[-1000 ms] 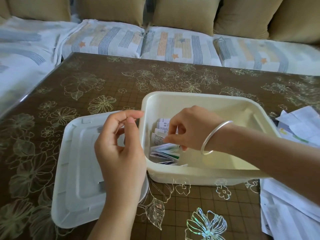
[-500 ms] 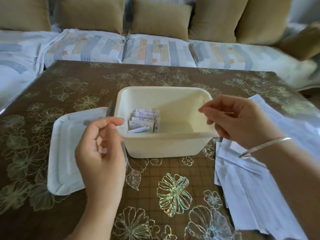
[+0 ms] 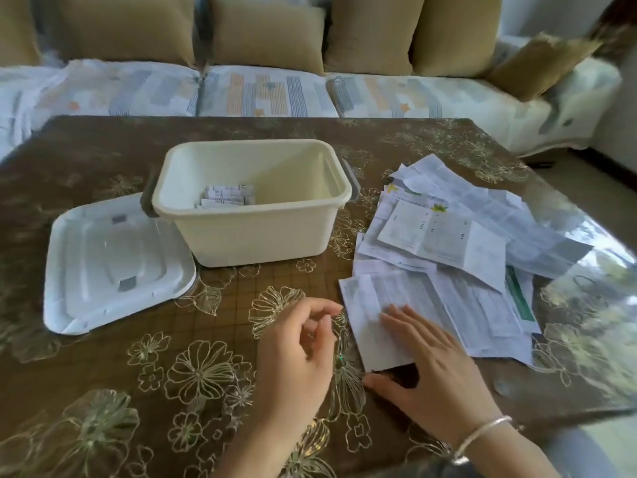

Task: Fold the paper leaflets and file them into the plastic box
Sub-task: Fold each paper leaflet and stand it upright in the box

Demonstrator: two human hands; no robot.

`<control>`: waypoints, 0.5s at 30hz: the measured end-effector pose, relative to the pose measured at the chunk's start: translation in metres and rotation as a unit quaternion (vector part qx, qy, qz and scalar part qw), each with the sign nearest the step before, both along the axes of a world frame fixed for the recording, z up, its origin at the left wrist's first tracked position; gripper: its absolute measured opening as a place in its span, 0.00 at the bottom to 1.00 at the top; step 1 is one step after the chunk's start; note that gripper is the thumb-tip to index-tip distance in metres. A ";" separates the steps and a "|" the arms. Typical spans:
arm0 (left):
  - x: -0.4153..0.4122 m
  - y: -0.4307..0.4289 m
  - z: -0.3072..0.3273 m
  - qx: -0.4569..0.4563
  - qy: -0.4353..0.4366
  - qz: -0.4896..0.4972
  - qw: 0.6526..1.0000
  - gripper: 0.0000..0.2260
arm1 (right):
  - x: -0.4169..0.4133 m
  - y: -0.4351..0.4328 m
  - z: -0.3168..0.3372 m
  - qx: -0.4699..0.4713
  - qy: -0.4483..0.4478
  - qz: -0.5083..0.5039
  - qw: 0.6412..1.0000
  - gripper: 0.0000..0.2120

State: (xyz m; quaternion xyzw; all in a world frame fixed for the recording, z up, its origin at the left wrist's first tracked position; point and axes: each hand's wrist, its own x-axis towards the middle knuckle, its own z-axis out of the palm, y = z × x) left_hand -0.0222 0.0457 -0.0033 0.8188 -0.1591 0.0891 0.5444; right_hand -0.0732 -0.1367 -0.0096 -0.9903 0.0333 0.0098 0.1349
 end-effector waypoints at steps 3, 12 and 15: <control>-0.006 0.010 -0.006 0.018 0.015 0.007 1.000 0.11 | -0.005 0.010 -0.008 0.058 -0.073 0.063 0.994 0.32; -0.012 0.072 -0.021 0.082 0.023 0.084 0.993 0.23 | -0.002 0.039 -0.023 0.142 -0.115 0.171 0.968 0.25; -0.015 0.085 -0.022 0.089 0.041 0.069 0.993 0.25 | -0.002 0.047 -0.027 0.162 -0.135 0.180 0.961 0.19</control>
